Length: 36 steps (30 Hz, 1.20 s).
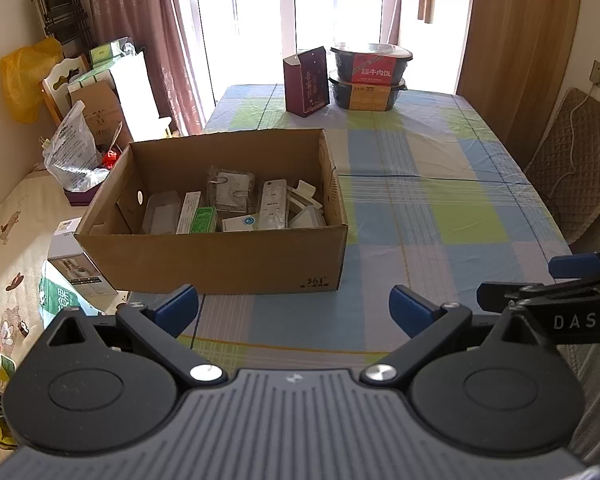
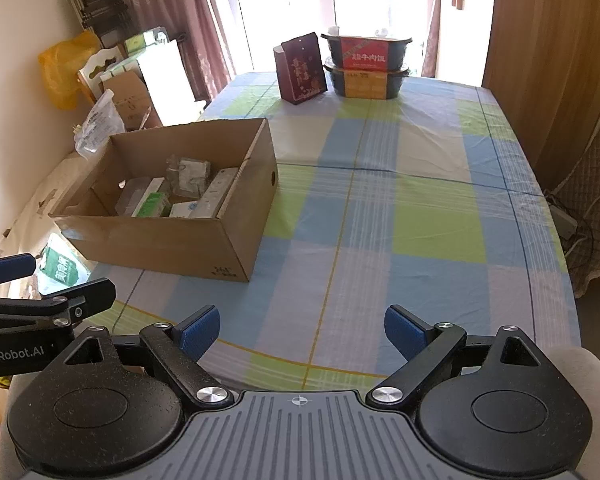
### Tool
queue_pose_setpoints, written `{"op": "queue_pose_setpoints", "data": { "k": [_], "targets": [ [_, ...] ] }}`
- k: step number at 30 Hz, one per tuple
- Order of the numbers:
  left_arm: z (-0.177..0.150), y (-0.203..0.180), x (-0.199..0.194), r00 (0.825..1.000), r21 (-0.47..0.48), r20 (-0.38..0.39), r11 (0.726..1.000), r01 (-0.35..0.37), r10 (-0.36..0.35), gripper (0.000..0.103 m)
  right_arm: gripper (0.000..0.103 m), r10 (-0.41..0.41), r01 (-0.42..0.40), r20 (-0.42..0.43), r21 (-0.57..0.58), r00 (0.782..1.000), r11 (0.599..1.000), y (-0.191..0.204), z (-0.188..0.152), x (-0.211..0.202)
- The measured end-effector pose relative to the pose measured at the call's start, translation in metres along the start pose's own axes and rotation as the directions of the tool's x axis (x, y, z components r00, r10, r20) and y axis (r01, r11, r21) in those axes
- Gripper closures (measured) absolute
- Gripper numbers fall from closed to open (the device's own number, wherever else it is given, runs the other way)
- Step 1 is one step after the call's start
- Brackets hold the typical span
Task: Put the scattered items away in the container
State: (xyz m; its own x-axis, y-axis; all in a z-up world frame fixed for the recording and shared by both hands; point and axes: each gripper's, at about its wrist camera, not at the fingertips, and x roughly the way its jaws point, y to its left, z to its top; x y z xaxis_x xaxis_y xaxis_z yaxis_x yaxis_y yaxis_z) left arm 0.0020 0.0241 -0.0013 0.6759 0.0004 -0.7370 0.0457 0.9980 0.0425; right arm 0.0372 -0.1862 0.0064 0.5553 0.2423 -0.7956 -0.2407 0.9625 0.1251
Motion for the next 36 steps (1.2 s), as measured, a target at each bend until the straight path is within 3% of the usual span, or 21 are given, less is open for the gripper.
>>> {"op": "queue_pose_setpoints", "data": {
  "k": [22, 36],
  "targets": [
    [0.004, 0.028, 0.027, 1.000, -0.041, -0.025, 0.999, -0.008, 0.007, 0.003, 0.008, -0.038, 0.036, -0.034, -0.043, 0.999, 0.998, 0.018, 0.009, 0.025],
    [0.025, 0.021, 0.049, 0.997, 0.052, -0.064, 0.998, 0.044, -0.041, 0.003, 0.008, -0.103, 0.103, -0.043, 0.006, 0.994, 0.995, 0.014, 0.014, 0.023]
  ]
}}
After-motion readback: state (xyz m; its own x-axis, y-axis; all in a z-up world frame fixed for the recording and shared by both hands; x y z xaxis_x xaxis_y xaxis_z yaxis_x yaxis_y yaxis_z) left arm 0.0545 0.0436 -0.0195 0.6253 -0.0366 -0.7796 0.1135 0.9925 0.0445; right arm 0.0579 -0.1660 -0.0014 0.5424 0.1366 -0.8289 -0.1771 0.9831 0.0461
